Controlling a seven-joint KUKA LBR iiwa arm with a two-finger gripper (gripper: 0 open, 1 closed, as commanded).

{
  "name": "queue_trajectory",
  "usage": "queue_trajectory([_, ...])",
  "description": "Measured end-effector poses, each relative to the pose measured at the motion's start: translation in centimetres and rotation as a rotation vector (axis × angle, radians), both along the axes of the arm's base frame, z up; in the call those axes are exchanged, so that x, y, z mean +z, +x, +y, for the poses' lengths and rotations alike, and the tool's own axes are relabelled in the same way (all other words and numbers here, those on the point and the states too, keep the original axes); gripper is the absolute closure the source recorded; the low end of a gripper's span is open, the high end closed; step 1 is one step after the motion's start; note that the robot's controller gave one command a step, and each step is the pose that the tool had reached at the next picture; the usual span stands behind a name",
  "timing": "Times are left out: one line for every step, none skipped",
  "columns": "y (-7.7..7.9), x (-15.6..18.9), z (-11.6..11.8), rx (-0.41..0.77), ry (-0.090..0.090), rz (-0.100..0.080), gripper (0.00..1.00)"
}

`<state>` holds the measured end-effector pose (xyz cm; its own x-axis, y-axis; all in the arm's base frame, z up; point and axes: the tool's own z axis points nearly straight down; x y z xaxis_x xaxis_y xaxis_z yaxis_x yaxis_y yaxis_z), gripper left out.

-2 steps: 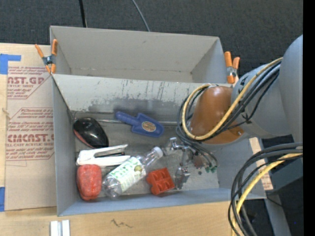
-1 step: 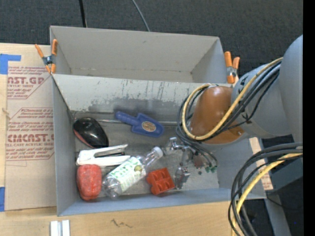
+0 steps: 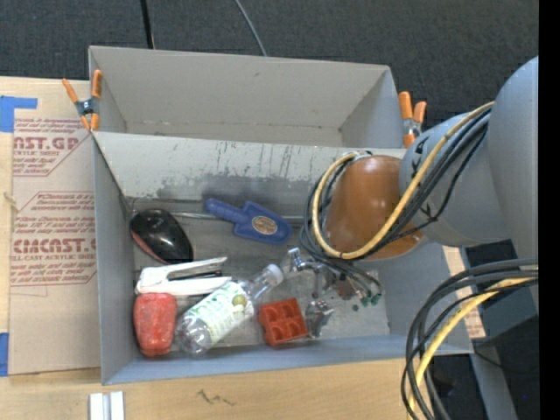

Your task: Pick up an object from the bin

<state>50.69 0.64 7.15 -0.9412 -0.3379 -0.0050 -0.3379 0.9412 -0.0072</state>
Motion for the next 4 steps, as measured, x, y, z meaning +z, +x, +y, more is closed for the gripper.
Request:
queue_trajectory([-0.2,0.1,2.5,0.2,0.004,0.0,0.0])
queue_trajectory([-1.1,0.1,9.2,0.208,0.004,-0.003,1.0])
queue_trajectory([-1.3,0.0,9.2,0.209,0.002,0.008,0.0])
queue_trajectory([-1.3,0.1,9.3,0.21,0.004,0.005,1.0])
